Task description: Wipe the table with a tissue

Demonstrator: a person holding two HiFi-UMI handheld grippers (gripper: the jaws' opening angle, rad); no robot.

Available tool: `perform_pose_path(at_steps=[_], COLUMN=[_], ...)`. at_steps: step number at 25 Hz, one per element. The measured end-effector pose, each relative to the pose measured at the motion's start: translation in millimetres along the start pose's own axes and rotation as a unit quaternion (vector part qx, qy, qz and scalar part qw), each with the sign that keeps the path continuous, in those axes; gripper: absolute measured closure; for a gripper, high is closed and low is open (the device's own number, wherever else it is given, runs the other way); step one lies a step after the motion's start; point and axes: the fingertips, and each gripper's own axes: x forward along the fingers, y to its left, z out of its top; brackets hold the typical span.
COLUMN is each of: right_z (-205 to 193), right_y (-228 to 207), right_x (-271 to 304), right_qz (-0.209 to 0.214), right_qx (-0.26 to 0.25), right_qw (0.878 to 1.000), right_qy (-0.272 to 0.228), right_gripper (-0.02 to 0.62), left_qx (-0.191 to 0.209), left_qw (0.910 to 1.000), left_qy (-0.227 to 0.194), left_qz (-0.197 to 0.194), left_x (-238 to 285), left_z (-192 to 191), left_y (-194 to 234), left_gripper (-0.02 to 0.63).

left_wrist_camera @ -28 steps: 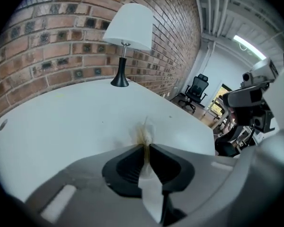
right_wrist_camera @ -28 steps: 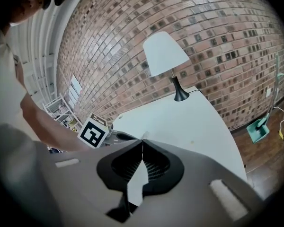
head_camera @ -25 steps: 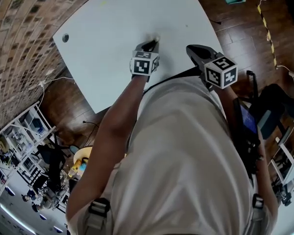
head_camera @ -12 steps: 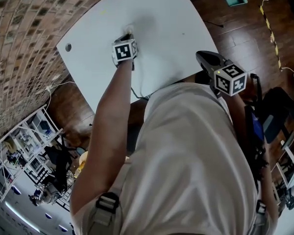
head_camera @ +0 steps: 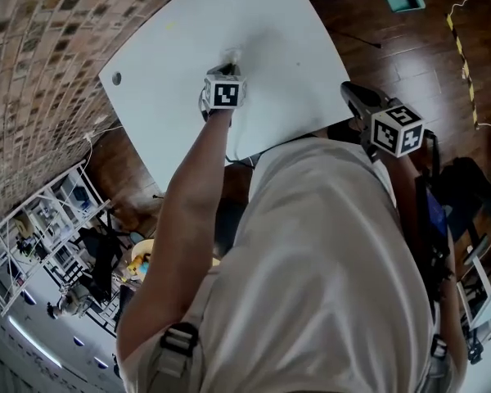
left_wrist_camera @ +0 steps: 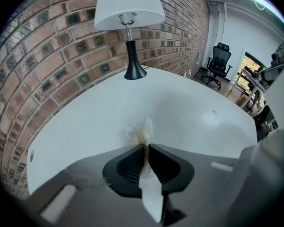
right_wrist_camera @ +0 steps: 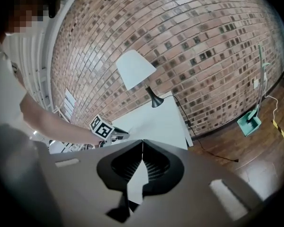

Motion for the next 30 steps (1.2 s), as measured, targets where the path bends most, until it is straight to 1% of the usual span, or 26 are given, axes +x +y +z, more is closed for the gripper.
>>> perform_pose_path(at_steps=[1,3,5,8,9,12,14,21,27,30], right_z=[1.8,3.3,3.0,1.8,1.4,1.9,1.4,-1.6,0.6,0.7], right_y=[-2.1,-6.3,-10.6,-19.2,-22.7,-34.0,-42.3,-67.7,-81.8,-86.1], right_x=[-0.6,-4.1,-10.0,-20.0,-24.0,-36.6,-45.3,-72.0,-85.1,-89.2], right_qz=[0.004,0.01,0.015,0.018,0.019,0.018,0.018,0.018,0.024,0.027], right_qx=[-0.001,-0.004,-0.006,-0.008,-0.008,-0.007,-0.005,0.006,0.006,0.005], right_qw=[1.0,1.0,1.0,1.0,1.0,1.0,1.0,1.0,1.0,1.0], right_qy=[0.001,0.003,0.005,0.006,0.006,0.004,0.003,-0.003,-0.002,-0.001], right_gripper=[0.586,0.586,0.586,0.586,0.586,0.586,0.586,0.586,0.586,0.586], left_qx=[0.0,-0.005,-0.02,-0.066,-0.075,-0.083,-0.089,-0.075,-0.048,-0.047], left_qw=[1.0,0.9999,0.9997,0.9978,0.9969,0.9942,0.9926,0.9931,0.9939,0.9937], left_qy=[0.005,0.002,-0.002,-0.005,-0.006,-0.007,-0.007,0.008,0.01,0.01], left_qz=[-0.005,-0.016,-0.012,0.011,0.023,0.069,0.082,0.09,0.098,0.101], left_x=[-1.2,0.7,3.1,5.1,5.7,7.9,8.0,6.4,7.9,8.2], left_z=[1.6,8.2,13.9,21.7,23.3,23.3,22.9,27.2,31.8,33.5], left_y=[-11.7,-40.2,-63.8,-87.0,-93.6,-104.5,-107.0,-116.3,-134.4,-142.0], left_gripper=[0.566,0.566,0.566,0.566,0.566,0.568,0.568,0.568,0.566,0.566])
